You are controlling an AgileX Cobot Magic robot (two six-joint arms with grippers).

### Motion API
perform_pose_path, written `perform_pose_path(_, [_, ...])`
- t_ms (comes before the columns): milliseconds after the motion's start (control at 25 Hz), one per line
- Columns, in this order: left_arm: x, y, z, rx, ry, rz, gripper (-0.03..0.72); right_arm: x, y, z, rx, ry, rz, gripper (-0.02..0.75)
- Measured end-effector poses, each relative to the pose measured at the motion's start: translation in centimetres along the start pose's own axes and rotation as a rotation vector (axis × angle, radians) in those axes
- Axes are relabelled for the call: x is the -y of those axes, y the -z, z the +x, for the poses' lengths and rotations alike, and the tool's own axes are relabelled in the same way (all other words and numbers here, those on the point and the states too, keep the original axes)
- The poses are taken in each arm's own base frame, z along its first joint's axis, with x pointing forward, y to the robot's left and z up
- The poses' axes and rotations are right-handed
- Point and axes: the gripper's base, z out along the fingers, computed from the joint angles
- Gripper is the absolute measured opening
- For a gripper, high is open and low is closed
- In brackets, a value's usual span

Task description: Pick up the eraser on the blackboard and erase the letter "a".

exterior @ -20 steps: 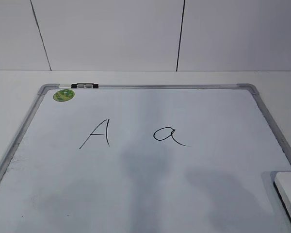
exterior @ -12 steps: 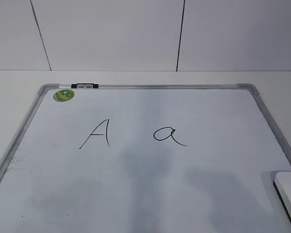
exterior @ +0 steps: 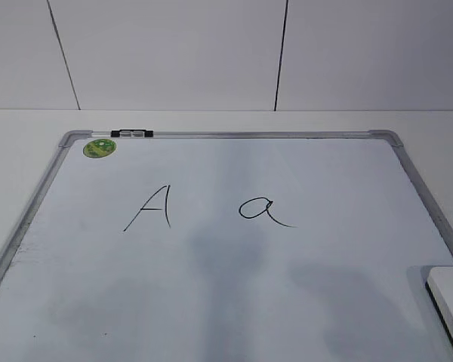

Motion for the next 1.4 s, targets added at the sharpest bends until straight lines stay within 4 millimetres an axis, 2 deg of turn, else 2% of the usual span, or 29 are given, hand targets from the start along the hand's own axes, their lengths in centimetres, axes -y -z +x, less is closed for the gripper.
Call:
perform_pose_path(760, [0.0,0.0,0.0,0.000,0.000,0.000,0.235,-0.1,0.3,-0.1,-0.004,-0.010,-0.018,0.592])
perform_pose_path(1040, [0.0,0.0,0.0,0.000,0.000,0.000,0.235,-0.2,0.1,-3.0,-0.100,0.032,-0.019,0.592])
perform_pose_path(1200, [0.0,0.0,0.0,0.000,0.000,0.000,0.235,-0.2,-1.4,-4.4,-0.248,0.053,-0.004,0.592])
perform_pose_path(1400, [0.0,0.0,0.0,0.000,0.000,0.000,0.235,-0.4,-2.9,-4.8,-0.377,0.063,-0.006,0.592])
